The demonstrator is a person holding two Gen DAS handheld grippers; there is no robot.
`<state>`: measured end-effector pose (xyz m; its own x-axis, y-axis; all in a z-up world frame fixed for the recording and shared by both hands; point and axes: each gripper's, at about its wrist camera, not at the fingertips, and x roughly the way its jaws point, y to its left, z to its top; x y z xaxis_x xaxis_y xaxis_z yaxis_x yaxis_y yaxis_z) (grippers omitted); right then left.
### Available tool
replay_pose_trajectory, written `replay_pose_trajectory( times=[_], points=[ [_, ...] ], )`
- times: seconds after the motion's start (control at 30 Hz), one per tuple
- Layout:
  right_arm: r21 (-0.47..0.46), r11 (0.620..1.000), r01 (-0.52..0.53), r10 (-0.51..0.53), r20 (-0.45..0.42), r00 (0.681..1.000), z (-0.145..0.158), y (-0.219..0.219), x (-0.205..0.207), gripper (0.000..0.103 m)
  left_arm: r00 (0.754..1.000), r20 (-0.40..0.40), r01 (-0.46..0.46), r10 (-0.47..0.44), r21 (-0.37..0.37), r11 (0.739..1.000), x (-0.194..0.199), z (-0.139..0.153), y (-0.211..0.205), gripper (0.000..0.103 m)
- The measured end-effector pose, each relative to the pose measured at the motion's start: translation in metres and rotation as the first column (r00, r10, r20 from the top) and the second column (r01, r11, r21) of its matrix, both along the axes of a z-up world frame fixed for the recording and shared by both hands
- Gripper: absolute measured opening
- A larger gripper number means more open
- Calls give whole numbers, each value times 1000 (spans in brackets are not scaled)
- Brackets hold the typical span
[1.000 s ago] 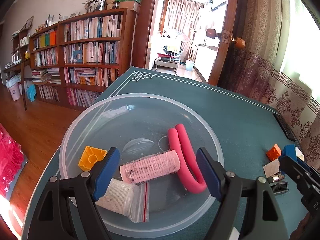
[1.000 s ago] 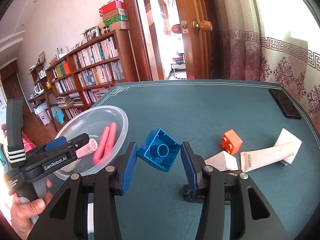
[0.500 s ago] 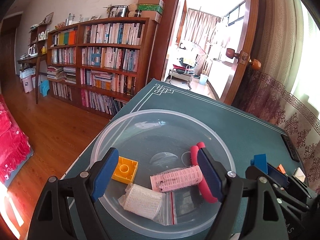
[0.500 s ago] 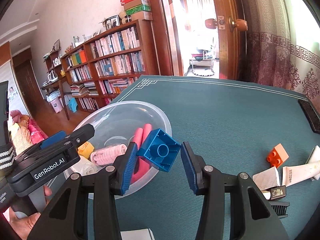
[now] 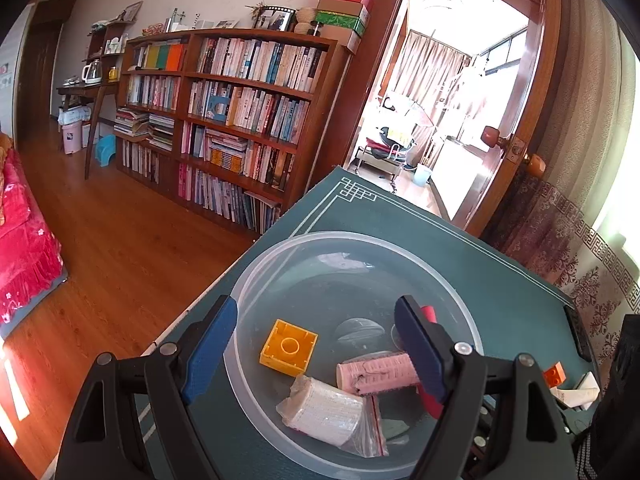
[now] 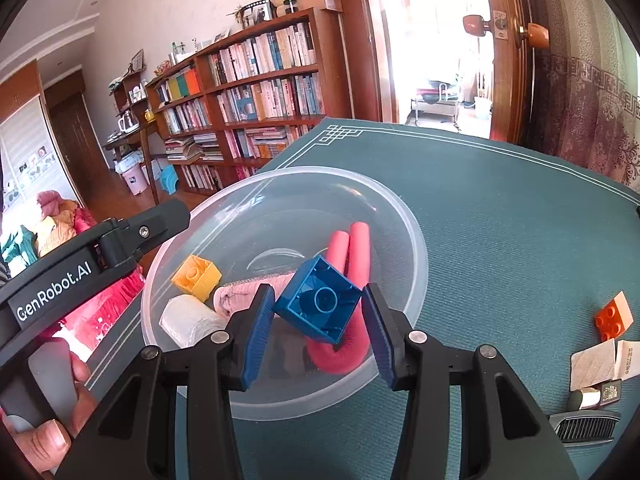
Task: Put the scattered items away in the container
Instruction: 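Carry the pink roller and blue block into the bowl and open both tools, then withdraw both open tools from the bowl toward the comb and sponge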
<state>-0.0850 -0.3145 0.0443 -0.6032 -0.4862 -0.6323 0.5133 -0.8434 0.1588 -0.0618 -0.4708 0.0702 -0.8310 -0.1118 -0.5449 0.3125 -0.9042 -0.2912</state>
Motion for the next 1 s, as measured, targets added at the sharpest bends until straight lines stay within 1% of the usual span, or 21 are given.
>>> replay_pose_trajectory(
  times=[0.27, 0.3, 0.37, 0.4, 0.47, 0.6, 0.73, 1.0],
  points=[
    [-5, 998, -67, 67, 22, 998, -6, -10, 7, 49, 1000, -2, 0, 0, 4, 1000, 0, 0, 1, 84],
    [-7, 997, -71, 71, 21, 997, -6, -9, 8, 50, 1000, -1, 0, 0, 4, 1000, 0, -1, 2, 84],
    [-10, 997, -74, 74, 11, 997, -4, -8, 11, 55, 1000, 1, 2, -2, 5, 1000, -1, -2, 2, 84],
    [-13, 997, -74, 74, 4, 997, -3, -6, 13, 60, 1000, 2, 5, -5, 5, 1000, -1, -2, 3, 84],
    [-18, 997, -72, 72, -10, 997, -1, -4, 15, 62, 1000, 3, 11, -11, 4, 1000, -1, -2, 5, 84],
    [-19, 999, -44, 44, -30, 999, 2, 7, 21, 62, 1000, 2, 27, -27, -1, 1000, -1, -1, 9, 84],
    [-28, 1000, 6, -6, -22, 1000, 0, 25, 24, 62, 999, 8, 52, -52, -8, 999, -2, -2, 15, 84],
    [-41, 995, 93, -95, -38, 995, 4, 58, 29, 62, 992, 27, 121, -120, -56, 991, -5, -6, 37, 85]
  ],
)
